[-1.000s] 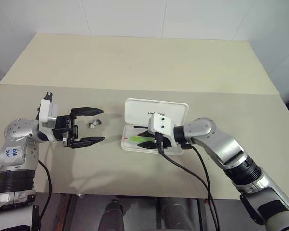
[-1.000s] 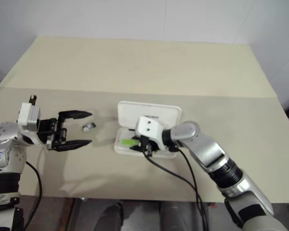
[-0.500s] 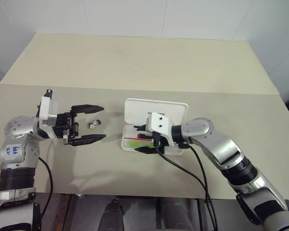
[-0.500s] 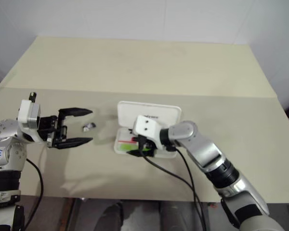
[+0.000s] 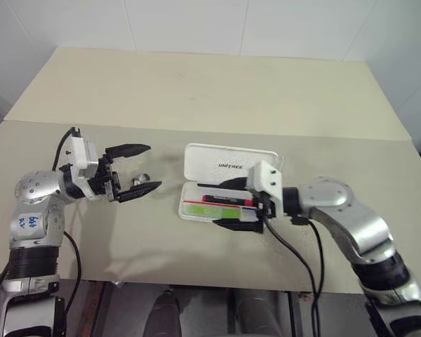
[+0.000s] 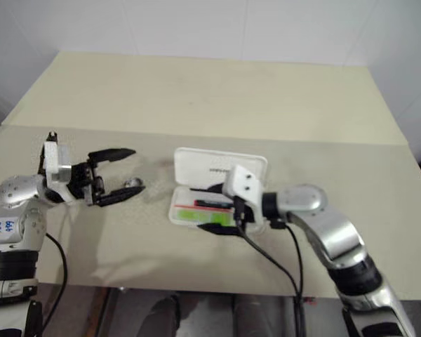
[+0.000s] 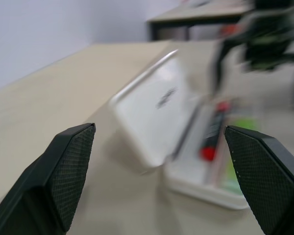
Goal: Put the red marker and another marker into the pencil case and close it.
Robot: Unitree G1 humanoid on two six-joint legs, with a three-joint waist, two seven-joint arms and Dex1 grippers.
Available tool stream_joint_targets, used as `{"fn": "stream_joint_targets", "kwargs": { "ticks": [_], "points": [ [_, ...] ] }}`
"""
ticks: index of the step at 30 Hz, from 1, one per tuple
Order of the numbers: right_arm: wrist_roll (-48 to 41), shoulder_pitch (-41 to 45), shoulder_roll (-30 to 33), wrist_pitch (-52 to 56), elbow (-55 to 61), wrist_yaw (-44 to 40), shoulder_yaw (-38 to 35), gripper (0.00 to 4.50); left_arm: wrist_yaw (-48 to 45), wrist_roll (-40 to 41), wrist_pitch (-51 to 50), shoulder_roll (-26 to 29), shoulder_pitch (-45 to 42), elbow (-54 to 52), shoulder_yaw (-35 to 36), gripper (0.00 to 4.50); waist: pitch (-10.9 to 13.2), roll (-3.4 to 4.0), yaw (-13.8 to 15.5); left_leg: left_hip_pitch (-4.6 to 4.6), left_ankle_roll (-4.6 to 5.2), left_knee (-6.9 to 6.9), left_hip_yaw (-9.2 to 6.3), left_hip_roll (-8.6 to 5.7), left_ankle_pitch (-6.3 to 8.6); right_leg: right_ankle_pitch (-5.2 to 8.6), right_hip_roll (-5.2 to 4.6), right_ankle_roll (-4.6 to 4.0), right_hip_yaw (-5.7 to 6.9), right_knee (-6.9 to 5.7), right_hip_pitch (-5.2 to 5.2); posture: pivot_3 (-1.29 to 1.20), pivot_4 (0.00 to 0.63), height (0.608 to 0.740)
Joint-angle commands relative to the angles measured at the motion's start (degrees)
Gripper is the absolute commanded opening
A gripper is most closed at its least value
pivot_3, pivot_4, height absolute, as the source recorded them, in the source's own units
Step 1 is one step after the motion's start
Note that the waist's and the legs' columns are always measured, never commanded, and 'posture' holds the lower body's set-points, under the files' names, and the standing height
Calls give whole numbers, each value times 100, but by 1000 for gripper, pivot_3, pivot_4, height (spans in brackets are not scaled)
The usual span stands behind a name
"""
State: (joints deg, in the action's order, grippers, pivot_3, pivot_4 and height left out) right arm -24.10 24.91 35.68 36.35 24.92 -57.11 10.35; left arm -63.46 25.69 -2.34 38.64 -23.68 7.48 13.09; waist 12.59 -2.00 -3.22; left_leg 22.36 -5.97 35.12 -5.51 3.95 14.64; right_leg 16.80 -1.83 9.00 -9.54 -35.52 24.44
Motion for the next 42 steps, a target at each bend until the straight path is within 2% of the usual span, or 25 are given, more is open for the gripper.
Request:
{"fn": "stream_joint_targets", "kwargs": {
  "ticks": [1,5,8,11,16,18,21,24,27,33,34,36,42],
  "points": [
    [-428,-238,168,-157,380,-180,-500,4485,822,-206,-183,-76,180,-537,150,4500,0,0,-16,-1,0,1,1,0,0,0,0,-1,0,-1,0,0,150,740],
    [-515,-484,302,-231,314,-115,-840,4485,2338,-677,-731,-588,616,-1599,-13,4500,-1,-3,13,-3,-1,10,1,0,-1,-3,0,4,-2,-3,-7,0,150,740],
    [-580,-598,407,-176,289,-64,-1018,4485,3000,-728,-1208,-949,1136,-2511,-119,4500,-3,-5,13,-4,-1,13,2,0,-1,-5,0,7,-5,0,-11,0,150,740],
    [-633,-679,517,-127,251,-76,-1098,4485,3277,-843,-1353,-1088,1490,-2939,-217,4500,-4,-7,18,-6,-1,12,1,0,-1,-5,0,7,-4,0,-11,0,150,740],
    [-663,-667,627,-138,142,-99,-1087,4485,3652,-1129,-1458,-1050,1725,-2949,-150,4500,-4,-8,16,-9,-5,17,4,-1,-3,1,0,-9,-5,6,-13,0,150,740],
    [-631,-586,616,-146,57,-73,-1025,4485,3562,-1130,-1366,-937,1775,-2768,-55,4500,-4,-8,9,-8,-6,18,8,-1,-4,5,0,-25,-7,17,-15,0,150,740],
    [-587,-527,587,-169,-7,-53,-944,4485,2623,-1015,-850,-428,1773,-2269,-121,4500,-4,-8,-2,-9,-10,19,12,-1,-8,4,0,-41,-9,21,-15,0,150,740],
    [-591,-507,574,-149,20,-24,-914,4485,2253,-1129,-779,-6,1658,-1774,-241,4500,-4,-8,-5,-11,-10,19,16,-1,-8,28,0,-90,-12,25,-14,0,150,740],
    [-578,-528,568,-150,64,50,-916,4485,1821,-1135,-586,232,1198,-1116,-374,4500,-3,-9,18,-5,-11,18,20,-1,-8,27,-1,-89,-14,33,-14,0,150,740],
    [-597,-692,658,-120,204,214,-1057,4485,1438,-1113,-394,300,573,-265,-442,4500,-4,-10,19,-2,-11,8,19,-1,-7,20,-1,-76,-14,38,-12,0,150,740],
    [-610,-730,673,-109,233,245,-1091,4485,1423,-1122,-381,279,469,-125,-452,4500,-4,-10,19,-2,-10,6,19,-1,-7,-6,-1,-28,-14,36,-12,0,150,740],
    [-628,-807,699,-83,292,316,-1147,4485,1310,-1161,-341,261,252,176,-545,4500,-4,-10,13,-3,-7,2,18,0,-5,-14,0,-12,-13,34,-11,0,150,740],
    [-676,-980,760,-4,461,521,-1333,4485,1068,-1320,-578,288,-264,865,-876,4500,-4,-10,16,-3,-6,2,18,0,-5,-17,0,-5,-13,30,-10,0,150,740]
  ]
}}
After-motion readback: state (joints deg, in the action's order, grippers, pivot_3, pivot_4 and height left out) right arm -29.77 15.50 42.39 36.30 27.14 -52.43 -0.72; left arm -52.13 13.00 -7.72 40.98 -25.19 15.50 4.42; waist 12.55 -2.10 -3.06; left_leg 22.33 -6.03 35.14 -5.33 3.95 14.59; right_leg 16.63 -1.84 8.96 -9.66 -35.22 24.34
